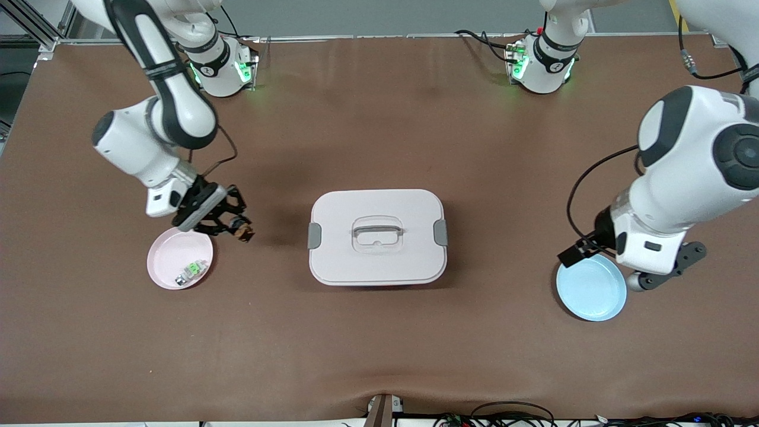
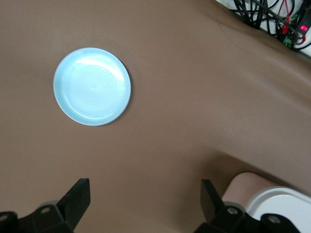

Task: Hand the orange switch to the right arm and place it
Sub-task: 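Carry the switch with the right gripper over the pink plate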

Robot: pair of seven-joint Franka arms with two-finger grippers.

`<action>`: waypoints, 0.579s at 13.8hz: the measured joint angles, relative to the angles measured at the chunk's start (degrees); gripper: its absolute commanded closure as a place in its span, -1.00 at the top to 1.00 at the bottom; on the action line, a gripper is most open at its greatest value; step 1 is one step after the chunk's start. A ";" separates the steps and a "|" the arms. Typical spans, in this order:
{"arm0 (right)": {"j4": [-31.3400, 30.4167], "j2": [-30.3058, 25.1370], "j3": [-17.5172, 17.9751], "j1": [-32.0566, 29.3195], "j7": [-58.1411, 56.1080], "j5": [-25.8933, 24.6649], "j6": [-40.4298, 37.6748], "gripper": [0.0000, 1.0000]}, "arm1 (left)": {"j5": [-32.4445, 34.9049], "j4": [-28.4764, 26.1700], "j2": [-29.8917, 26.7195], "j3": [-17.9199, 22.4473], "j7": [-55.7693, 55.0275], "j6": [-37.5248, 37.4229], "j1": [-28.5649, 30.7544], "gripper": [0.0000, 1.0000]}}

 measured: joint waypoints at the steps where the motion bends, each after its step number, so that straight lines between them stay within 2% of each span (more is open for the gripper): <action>1: 0.08 0.01 -0.04 -3.18 -1.10 -5.49 -1.72 -1.00 | 0.02 0.01 -0.45 0.02 3.79 -0.65 1.52 1.00; 4: 2.91 0.02 -0.02 -11.09 -1.84 -21.24 -10.62 -1.00 | 0.03 0.03 -2.00 0.04 12.28 -1.39 6.19 1.00; 6: 6.10 0.13 -0.01 -14.87 -3.04 -28.08 -16.03 -1.00 | 0.03 0.04 -3.09 0.03 17.15 -2.30 7.74 1.00; 8: 8.15 0.31 0.03 -17.15 -5.44 -33.25 -17.92 -1.00 | 0.03 0.05 -4.46 0.02 20.13 -3.69 8.30 1.00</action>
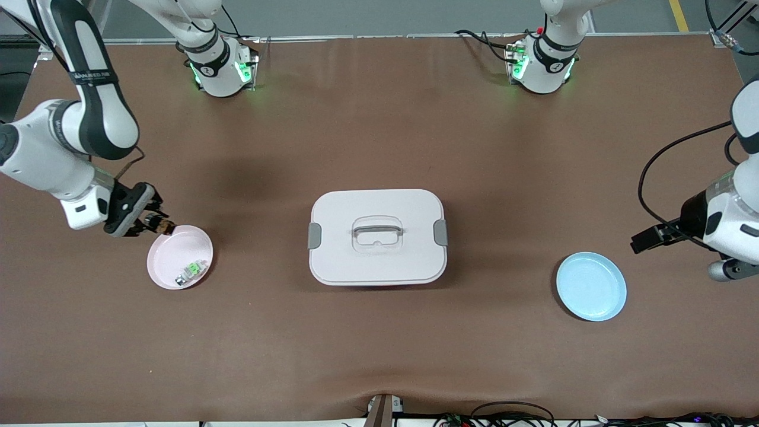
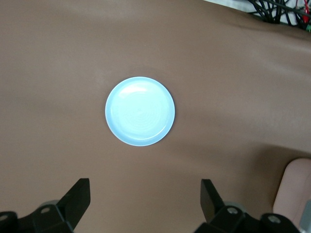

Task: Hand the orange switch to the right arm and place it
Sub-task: 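Carry the switch with the right gripper over the pink plate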

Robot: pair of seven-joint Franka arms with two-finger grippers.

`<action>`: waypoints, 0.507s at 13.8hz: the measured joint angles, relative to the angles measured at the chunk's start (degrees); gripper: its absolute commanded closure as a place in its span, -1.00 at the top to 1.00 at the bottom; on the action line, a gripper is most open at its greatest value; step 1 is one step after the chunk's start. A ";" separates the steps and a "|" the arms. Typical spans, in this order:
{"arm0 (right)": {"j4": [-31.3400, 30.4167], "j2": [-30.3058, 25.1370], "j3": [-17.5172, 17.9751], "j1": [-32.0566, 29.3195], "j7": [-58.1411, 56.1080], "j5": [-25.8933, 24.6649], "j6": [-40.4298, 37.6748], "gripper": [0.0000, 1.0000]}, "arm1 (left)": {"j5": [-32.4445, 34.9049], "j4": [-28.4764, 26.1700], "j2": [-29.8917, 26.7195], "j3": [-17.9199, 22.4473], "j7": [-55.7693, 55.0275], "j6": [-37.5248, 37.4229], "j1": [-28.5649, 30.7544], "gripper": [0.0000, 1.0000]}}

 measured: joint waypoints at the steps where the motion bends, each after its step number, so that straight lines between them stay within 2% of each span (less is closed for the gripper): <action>1: 0.34 0.18 0.01 -0.81 -1.39 -1.38 -0.16 -1.00 | 0.00 0.01 -0.81 0.00 1.49 -0.60 0.40 1.00; 7: 0.75 4.64 0.03 -3.67 -9.99 -3.32 3.44 -1.00 | -0.01 0.01 -5.27 -0.54 6.44 -6.88 1.42 1.00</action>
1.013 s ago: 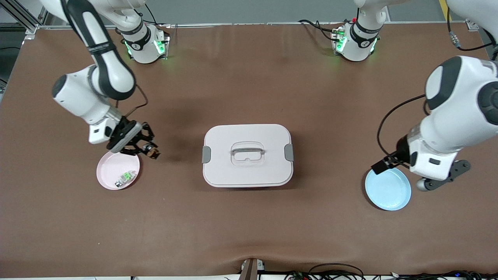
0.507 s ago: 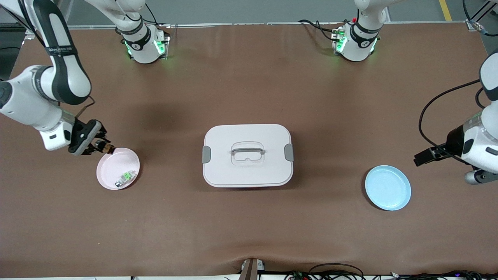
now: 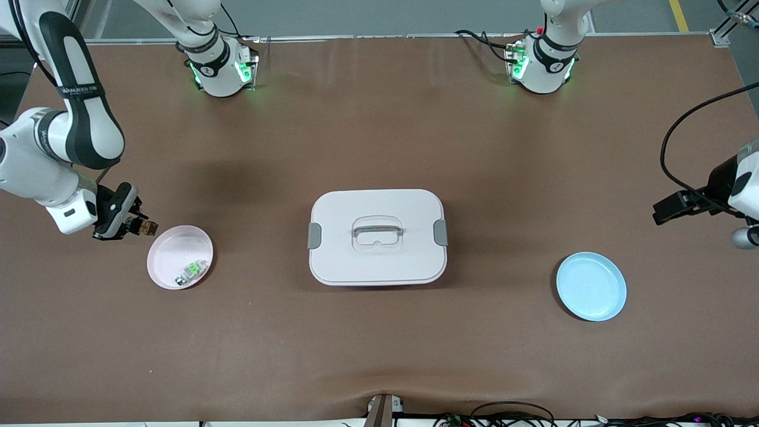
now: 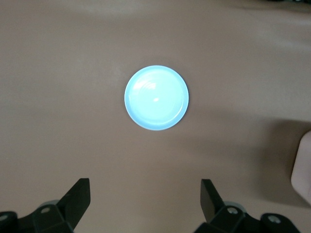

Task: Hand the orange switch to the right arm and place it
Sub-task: 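Carry the switch with the right gripper over the pink plate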

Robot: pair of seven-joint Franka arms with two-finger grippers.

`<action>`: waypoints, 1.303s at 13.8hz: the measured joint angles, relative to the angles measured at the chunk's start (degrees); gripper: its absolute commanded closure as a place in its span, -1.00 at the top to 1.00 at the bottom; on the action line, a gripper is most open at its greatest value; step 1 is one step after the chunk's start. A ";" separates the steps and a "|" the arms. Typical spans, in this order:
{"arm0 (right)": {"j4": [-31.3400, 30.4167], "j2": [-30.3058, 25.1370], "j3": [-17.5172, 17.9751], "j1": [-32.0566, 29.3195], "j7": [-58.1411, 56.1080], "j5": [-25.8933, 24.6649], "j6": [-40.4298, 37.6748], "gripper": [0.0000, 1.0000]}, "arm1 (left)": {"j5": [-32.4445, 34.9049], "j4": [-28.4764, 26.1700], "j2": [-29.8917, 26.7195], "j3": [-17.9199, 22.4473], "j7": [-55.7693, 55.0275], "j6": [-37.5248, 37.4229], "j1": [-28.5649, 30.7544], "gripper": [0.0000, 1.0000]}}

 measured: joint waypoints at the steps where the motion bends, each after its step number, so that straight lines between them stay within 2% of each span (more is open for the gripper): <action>1: 0.02 0.68 0.00 -0.07 -1.39 -0.11 1.50 -1.00 | -0.04 -0.01 -0.82 -0.04 1.63 -0.97 -0.08 1.00; 3: 0.02 1.68 0.02 -0.08 -4.52 -0.22 4.39 -1.00 | -0.10 -0.02 -2.96 1.44 3.67 -2.84 -1.66 1.00; 7: -1.99 3.64 0.18 -0.11 -7.68 -0.24 12.41 -1.00 | -3.87 -0.77 -7.37 16.44 7.41 -6.84 -15.78 1.00; 9: -3.11 4.79 0.39 -0.11 -8.90 -0.25 14.49 -1.00 | -7.32 -2.69 -9.33 20.22 10.75 -6.64 -17.30 1.00; 11: -3.37 5.98 0.53 -0.11 -10.36 -0.25 15.64 -1.00 | -8.99 -7.27 -12.51 24.08 13.82 -3.98 -18.88 1.00; 14: -3.35 7.16 1.14 -0.13 -12.42 0.35 16.05 -1.00 | -9.40 -14.03 -17.50 25.96 14.94 -1.46 -20.37 1.00; 18: -3.23 8.34 3.28 -0.13 -15.07 5.81 16.12 -1.00 | -9.43 -16.09 -19.00 25.96 14.94 -1.47 -20.77 1.00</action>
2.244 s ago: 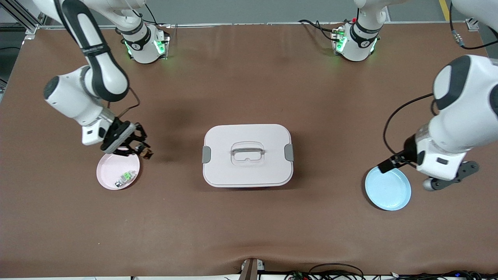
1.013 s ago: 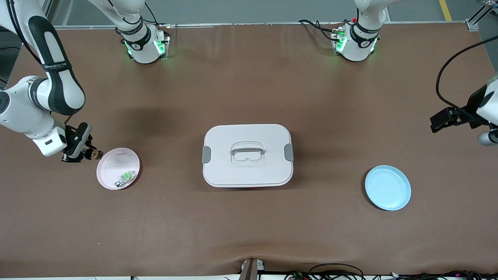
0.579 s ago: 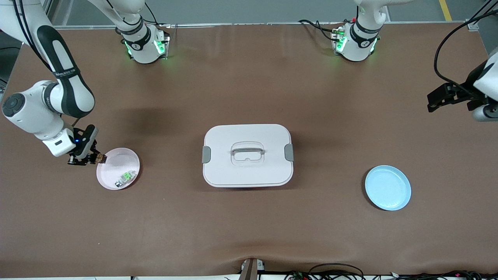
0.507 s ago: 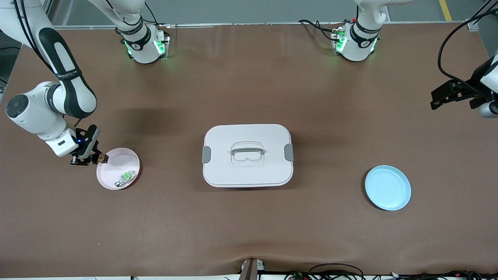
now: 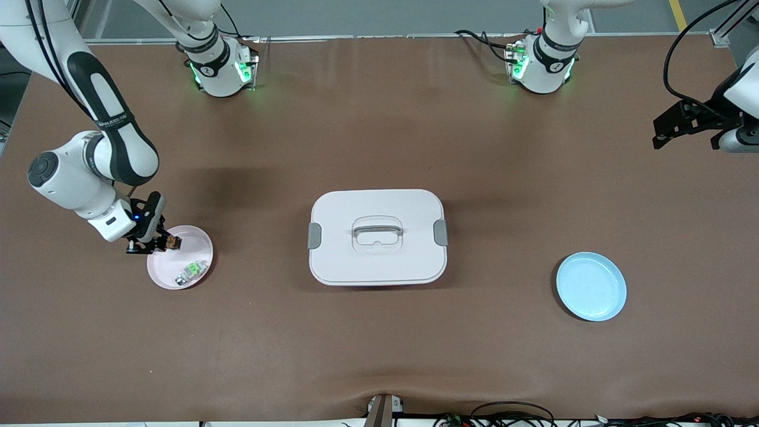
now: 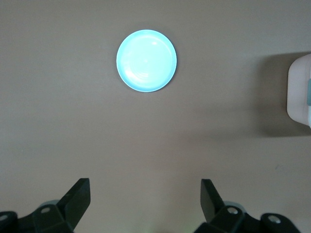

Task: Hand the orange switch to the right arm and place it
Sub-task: 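Carry the switch with the right gripper over the pink plate, then lower the switch onto the pink plate and open the right gripper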

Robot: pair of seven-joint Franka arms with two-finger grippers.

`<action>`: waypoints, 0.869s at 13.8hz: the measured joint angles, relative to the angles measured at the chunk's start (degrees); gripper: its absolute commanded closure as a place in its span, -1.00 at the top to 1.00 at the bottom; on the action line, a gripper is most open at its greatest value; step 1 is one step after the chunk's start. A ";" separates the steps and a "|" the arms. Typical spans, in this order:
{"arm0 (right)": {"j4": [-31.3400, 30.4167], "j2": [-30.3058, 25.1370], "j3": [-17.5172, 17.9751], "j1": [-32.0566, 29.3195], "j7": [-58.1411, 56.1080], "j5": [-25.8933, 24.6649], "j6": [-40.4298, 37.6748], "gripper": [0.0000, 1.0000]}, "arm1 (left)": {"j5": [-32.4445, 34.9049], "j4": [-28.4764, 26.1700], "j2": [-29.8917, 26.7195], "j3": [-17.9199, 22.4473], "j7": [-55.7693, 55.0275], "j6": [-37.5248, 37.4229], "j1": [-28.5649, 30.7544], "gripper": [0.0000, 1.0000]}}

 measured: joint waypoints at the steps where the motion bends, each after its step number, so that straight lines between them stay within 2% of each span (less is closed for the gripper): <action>1: 0.14 0.52 0.10 0.00 -0.81 1.09 0.08 -1.00 | 0.00 -0.17 0.01 0.00 0.00 0.00 -0.04 1.00; 12: 2.00 4.54 0.08 -0.13 -2.36 1.86 1.49 -1.00 | 0.00 -0.31 -0.66 0.52 0.23 -0.85 0.13 1.00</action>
